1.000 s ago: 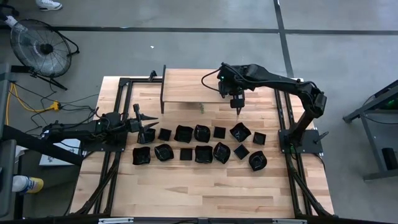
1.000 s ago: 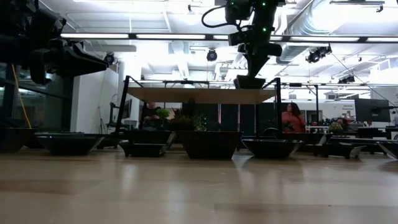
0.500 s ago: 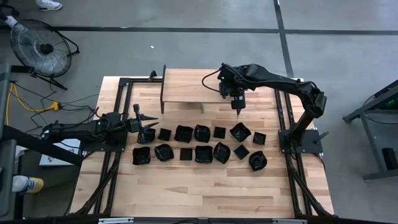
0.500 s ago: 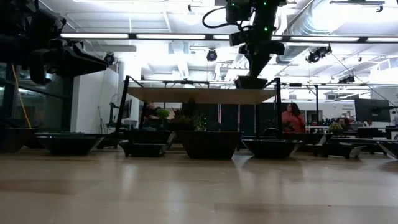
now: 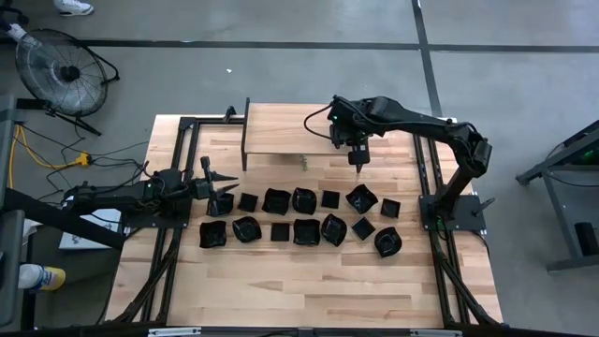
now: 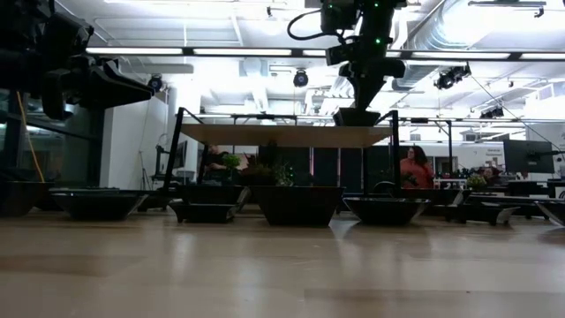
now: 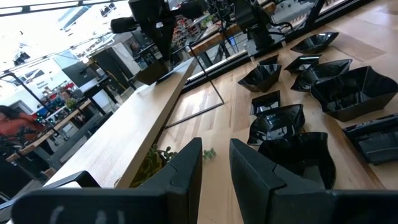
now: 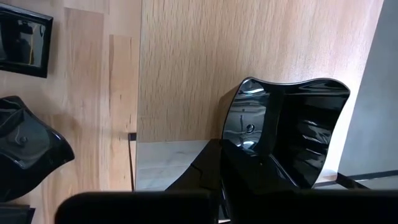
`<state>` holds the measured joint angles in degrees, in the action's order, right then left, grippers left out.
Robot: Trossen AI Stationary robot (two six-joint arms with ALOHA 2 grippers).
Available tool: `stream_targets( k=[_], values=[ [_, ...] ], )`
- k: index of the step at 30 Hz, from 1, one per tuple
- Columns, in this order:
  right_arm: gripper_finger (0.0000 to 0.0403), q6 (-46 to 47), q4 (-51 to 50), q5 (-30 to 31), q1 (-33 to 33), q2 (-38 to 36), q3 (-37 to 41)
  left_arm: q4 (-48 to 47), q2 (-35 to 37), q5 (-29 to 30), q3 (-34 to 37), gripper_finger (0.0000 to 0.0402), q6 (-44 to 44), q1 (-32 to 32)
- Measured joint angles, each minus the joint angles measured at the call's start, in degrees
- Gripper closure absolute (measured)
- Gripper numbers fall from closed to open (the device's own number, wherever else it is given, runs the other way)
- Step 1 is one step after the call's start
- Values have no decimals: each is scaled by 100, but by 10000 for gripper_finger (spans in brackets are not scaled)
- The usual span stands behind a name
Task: Pick & Place Mini shaped plates
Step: Put the distorted square plate on the shelf, then stack the distorted square plate on top of the other distorted square plate on the shelf
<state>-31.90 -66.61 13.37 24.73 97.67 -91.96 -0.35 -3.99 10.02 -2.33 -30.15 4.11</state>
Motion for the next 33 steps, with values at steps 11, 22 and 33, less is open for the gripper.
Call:
stream_targets(
  k=[11,22,33],
  values=[
    [365,12,2,-4,0,0,0,0,-2,4,0,323,0,-1],
    [281,61,26,132,-2,0,0,1,0,24,0,323,0,-1],
    [279,179,29,405,-40,-176,-2,1,-2,20,0,323,0,0]
  ],
)
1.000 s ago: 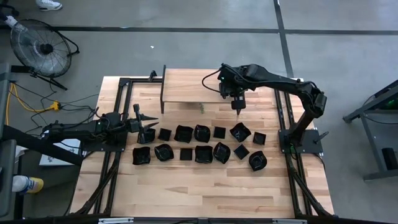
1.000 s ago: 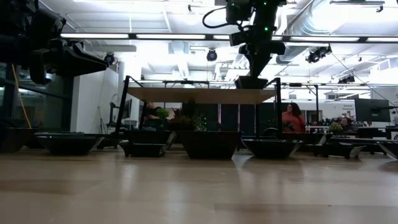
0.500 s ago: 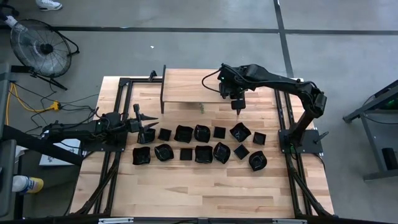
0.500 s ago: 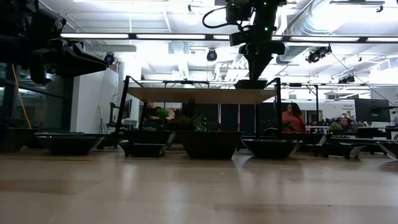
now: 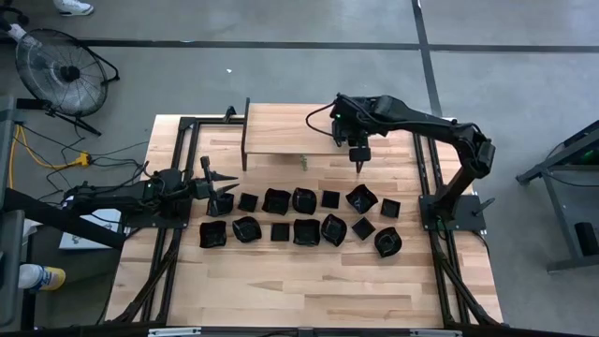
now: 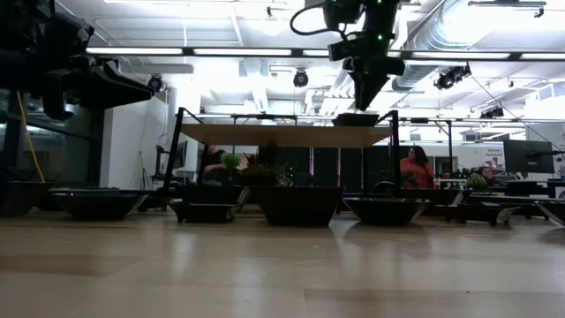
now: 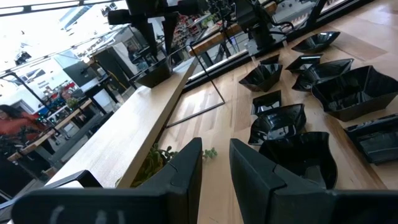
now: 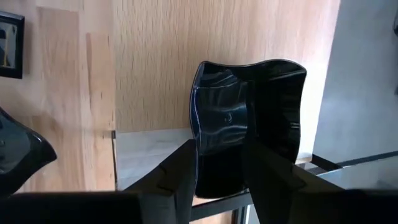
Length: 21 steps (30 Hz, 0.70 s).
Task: Pick & Place Mini shaped plates
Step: Stack the distorted square plate on top of the other distorted square plate on the shelf
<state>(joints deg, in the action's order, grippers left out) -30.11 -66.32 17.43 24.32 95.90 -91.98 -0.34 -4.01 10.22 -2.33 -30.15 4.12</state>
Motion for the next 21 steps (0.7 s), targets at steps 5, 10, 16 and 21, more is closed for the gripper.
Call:
stream_targets(
  k=[5,10,16,21],
  values=[
    [279,221,-126,175,-97,-127,0,0,1,-1,0,323,0,-1],
    [279,593,-312,150,-163,-264,0,0,2,-2,0,323,0,0],
    [279,1436,-1067,-254,-109,-405,-4,-1,2,-7,0,323,0,0],
    [279,2379,-1715,-912,-106,-445,-4,-2,2,-22,0,323,0,0]
  ],
)
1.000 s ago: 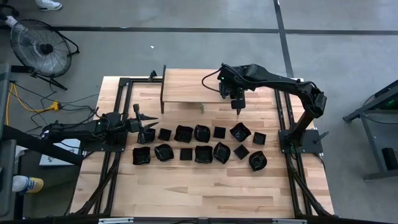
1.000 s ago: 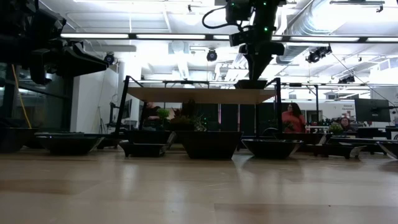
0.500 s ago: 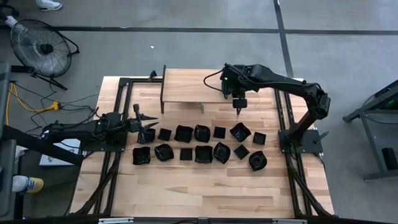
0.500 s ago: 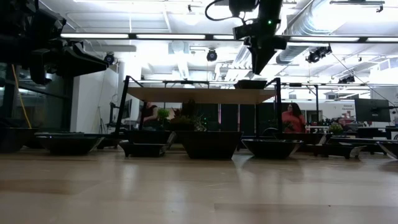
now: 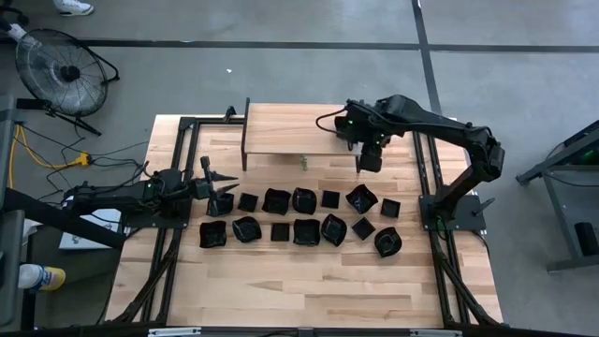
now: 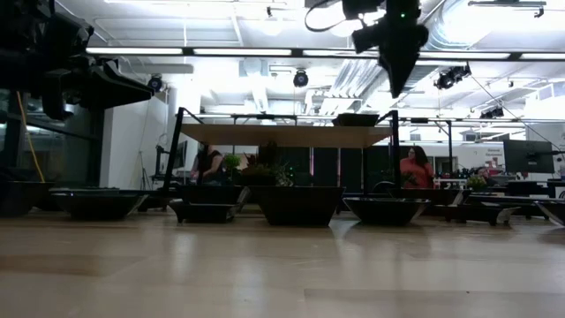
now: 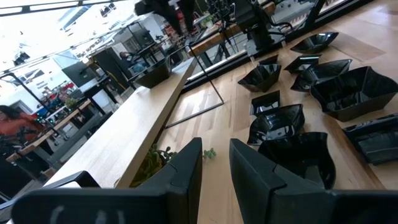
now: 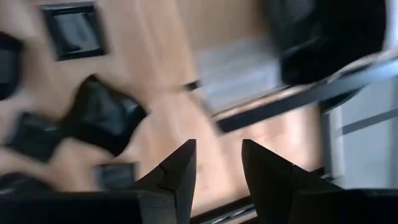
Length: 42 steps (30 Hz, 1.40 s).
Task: Pick & Place Mini shaped plates
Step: Stack the distorted square plate on top of the other distorted square plate on the shelf
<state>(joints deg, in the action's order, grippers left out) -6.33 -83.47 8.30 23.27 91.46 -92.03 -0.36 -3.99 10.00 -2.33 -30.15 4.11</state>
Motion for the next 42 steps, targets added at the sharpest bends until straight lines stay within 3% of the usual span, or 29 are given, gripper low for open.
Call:
stream_targets(
  k=[5,9,15,21,30,42],
  values=[
    [279,433,-140,-720,-41,-110,355,0,0,0,0,323,0,-2],
    [279,330,223,-1075,-57,-446,1220,1,0,2,0,323,0,0],
    [279,894,915,-1564,-57,-1144,2447,2,0,2,0,323,0,-1],
    [279,1156,1717,-1553,-266,-1925,3547,2,0,4,0,323,0,0],
    [279,493,3417,-1580,-1196,-2446,5013,2,0,7,0,323,0,-1],
    [279,334,4423,-1101,-2236,-2286,5025,2,-2,24,0,323,0,0]
  ],
)
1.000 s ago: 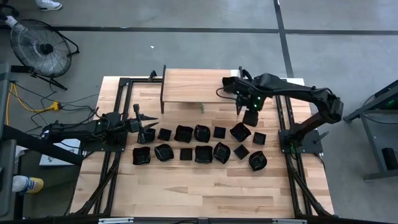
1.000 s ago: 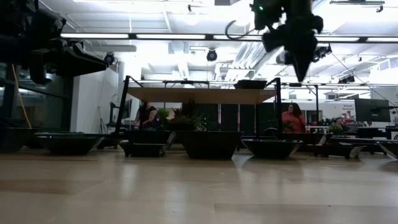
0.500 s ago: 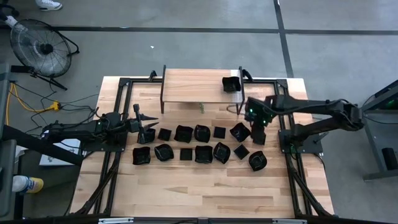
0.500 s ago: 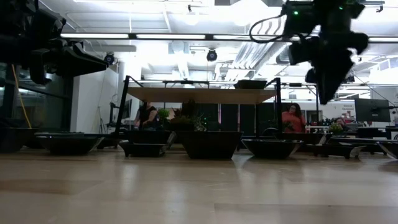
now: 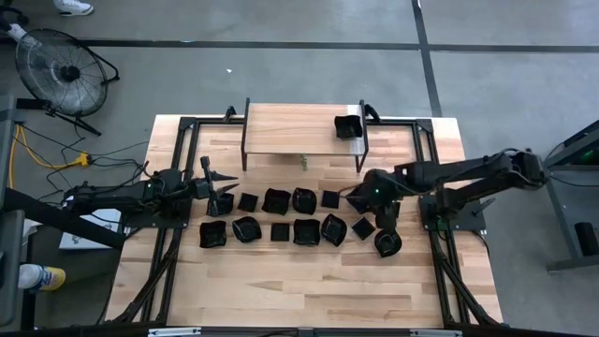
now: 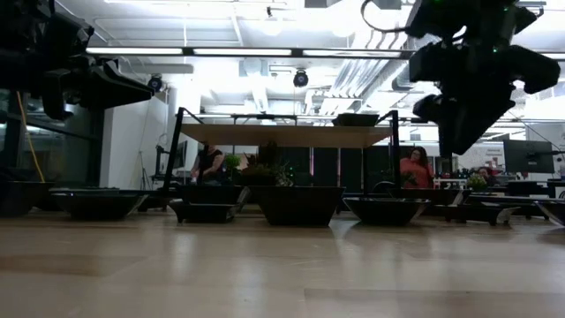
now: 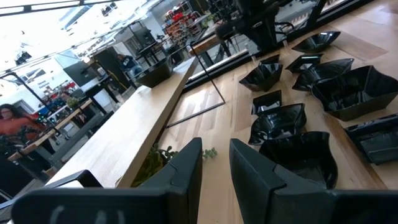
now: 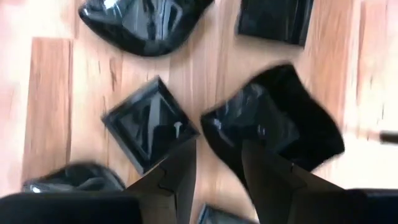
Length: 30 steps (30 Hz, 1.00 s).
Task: Pick & Place Mini shaped plates
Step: Stack the distorted square plate on top of the other distorted square plate on the shelf
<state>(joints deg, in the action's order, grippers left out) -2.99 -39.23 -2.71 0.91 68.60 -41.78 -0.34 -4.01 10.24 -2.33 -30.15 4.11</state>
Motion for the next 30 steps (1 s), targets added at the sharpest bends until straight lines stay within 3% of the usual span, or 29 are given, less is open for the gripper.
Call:
stream_targets(
  k=[4,17,30],
  values=[
    [279,580,373,371,-276,82,0,0,2,-2,0,323,0,-1],
    [279,3601,825,671,-378,956,-89,0,2,-26,0,323,0,0],
    [279,4459,846,631,-275,1482,-316,0,2,-28,0,323,0,1]
  ],
)
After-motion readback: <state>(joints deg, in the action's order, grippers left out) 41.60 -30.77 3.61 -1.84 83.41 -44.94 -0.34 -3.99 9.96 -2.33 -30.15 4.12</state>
